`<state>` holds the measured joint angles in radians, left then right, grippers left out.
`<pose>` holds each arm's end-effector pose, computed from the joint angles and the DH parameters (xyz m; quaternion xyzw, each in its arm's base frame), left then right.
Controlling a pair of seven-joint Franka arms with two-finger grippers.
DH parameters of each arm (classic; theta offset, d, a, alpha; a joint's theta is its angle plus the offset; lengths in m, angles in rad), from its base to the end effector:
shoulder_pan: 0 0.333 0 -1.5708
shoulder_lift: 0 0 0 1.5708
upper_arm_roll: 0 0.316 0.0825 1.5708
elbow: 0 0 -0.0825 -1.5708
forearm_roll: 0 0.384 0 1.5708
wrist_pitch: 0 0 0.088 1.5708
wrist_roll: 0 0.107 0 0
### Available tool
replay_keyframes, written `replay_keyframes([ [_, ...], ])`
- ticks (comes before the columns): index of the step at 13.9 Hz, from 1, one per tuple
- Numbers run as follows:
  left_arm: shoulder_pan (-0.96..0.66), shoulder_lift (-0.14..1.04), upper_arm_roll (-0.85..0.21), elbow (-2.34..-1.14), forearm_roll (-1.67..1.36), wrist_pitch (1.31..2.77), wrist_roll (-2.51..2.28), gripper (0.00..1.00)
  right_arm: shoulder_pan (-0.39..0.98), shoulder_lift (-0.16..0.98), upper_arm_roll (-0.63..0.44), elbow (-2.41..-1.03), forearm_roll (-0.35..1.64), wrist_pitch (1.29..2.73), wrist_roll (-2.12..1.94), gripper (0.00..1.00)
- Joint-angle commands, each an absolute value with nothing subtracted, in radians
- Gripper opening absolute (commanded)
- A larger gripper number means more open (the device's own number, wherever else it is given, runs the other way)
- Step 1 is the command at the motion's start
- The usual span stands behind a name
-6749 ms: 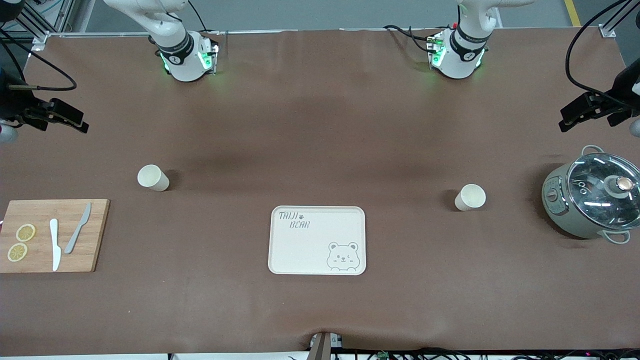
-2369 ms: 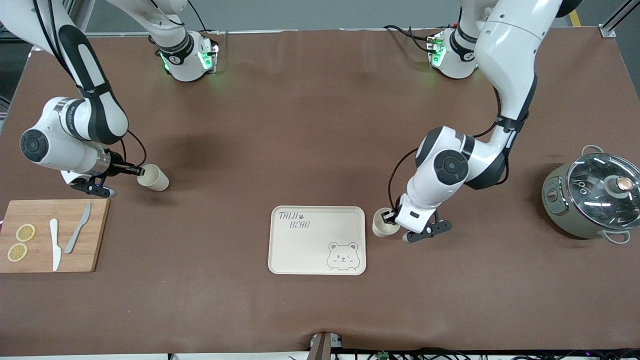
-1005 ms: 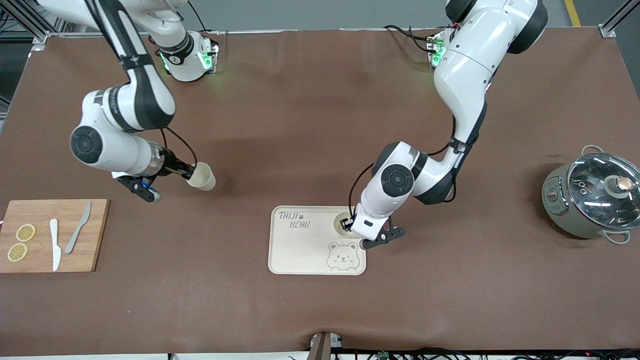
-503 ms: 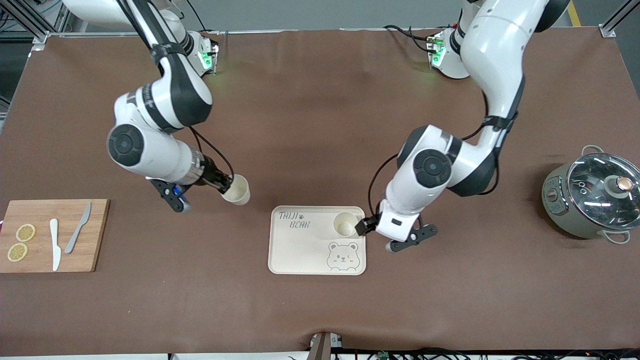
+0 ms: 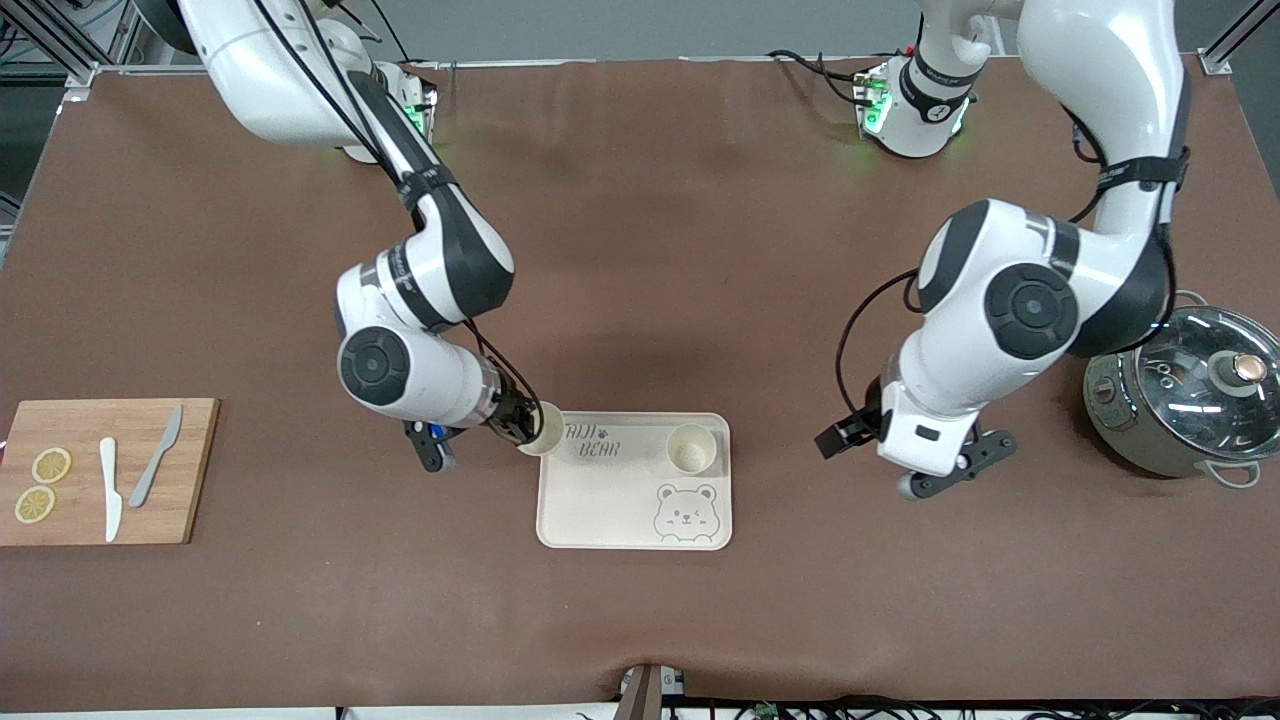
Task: Place white IKEA cup upright on tray with both arms
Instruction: 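Carry the cup to the tray with the right gripper while the left withdraws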
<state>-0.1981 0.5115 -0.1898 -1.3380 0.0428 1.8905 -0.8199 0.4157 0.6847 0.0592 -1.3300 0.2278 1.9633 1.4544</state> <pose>0.6682 -0.2403 0.4433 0.9747 0.2208 0.0060 0.0351 0.6461 0.3381 0.3265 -0.8497 0.5122 0.1151 0.0492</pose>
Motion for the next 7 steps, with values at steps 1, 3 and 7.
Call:
replay_keyframes([
  [1, -0.149, 0.437, -0.198, -1.402, 0.051, 1.849, -0.786, 1.00, 0.440, 0.744, 0.051, -1.250, 0.241, 1.995, 1.508, 0.00],
  [3, -0.100, 0.384, -0.198, -1.451, 0.051, 1.838, -0.717, 1.00, 0.456, 0.767, 0.049, -1.252, 0.238, 2.005, 1.512, 0.00],
  [7, -0.011, 0.313, -0.203, -1.474, 0.034, 1.769, -0.596, 1.00, 0.486, 0.816, 0.045, -1.258, 0.230, 2.060, 1.525, 0.00],
])
